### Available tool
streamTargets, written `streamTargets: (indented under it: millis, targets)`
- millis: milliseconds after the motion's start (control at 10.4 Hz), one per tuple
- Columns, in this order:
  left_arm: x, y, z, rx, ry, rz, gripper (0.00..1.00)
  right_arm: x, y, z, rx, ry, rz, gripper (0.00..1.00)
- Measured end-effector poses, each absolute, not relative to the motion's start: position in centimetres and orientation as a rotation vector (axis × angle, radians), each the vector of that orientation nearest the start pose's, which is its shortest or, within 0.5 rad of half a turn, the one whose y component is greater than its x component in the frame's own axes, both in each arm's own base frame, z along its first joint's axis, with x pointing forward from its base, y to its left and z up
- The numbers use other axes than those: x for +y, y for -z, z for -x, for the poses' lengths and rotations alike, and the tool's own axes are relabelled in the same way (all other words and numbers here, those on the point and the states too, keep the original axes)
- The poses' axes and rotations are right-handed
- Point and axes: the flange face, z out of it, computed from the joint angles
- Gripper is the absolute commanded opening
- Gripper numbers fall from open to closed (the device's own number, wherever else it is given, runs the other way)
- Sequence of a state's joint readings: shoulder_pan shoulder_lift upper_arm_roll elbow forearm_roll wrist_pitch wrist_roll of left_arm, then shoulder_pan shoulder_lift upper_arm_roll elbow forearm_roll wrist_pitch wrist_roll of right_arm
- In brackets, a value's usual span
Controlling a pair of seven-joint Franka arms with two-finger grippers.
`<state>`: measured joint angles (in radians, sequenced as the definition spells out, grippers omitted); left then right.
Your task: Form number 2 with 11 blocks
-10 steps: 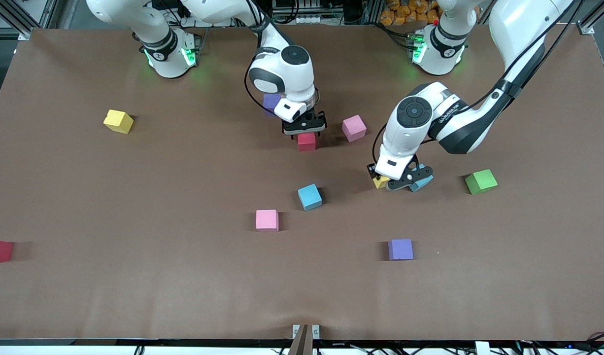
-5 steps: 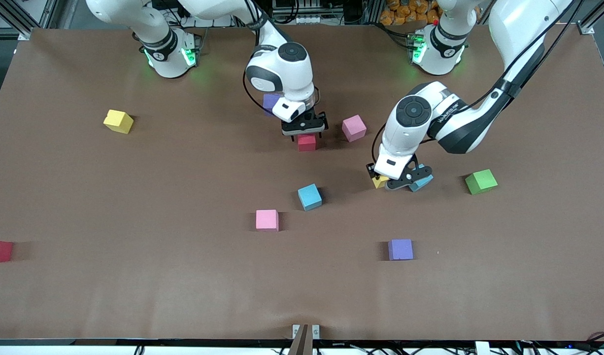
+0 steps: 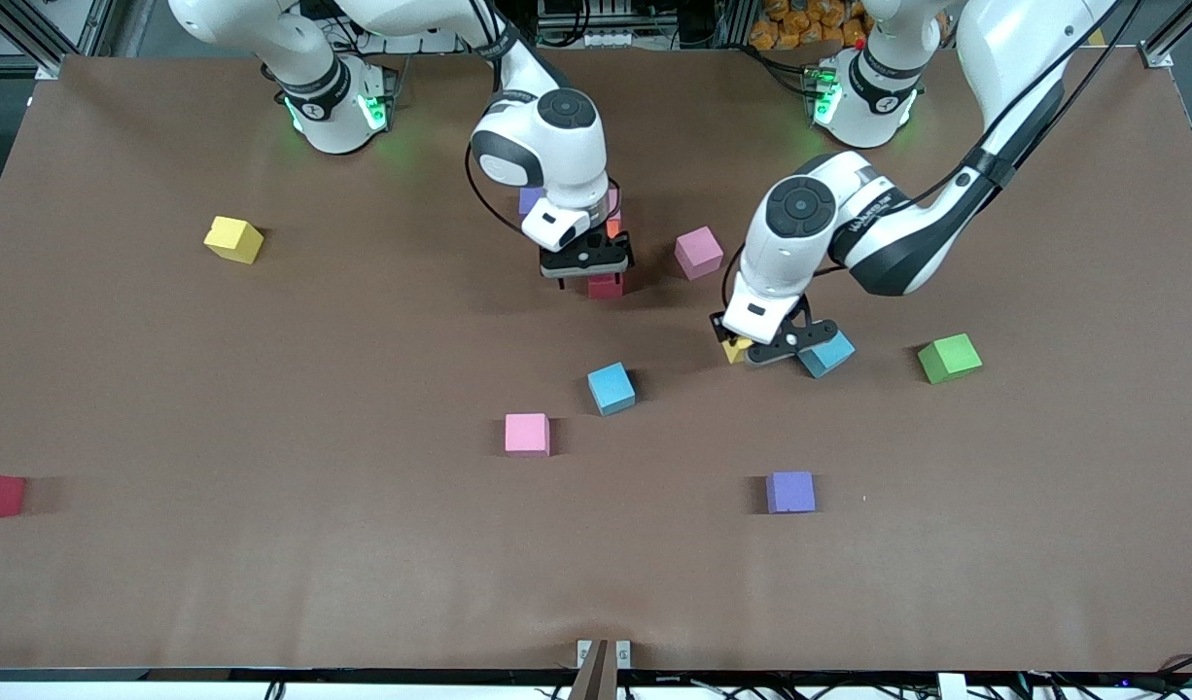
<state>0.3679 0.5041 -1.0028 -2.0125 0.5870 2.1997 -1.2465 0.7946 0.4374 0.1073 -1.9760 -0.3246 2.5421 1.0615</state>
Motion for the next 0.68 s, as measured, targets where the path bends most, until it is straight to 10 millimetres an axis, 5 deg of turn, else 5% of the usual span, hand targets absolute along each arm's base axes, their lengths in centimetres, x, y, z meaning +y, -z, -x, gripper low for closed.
streamTargets:
  millis: [386,676]
  targets:
    - [-34.2,-31.0,-48.6,-0.383,0.0,3.064,0.0,46.5,-28.8,-42.5,-0.281,0.15,3.111,1.0]
    - [-37.0,-32.1,-48.0,-0.339,-0.061,3.065,0.0,43.8,-28.9,-44.9,-0.391,0.131,3.139,1.0]
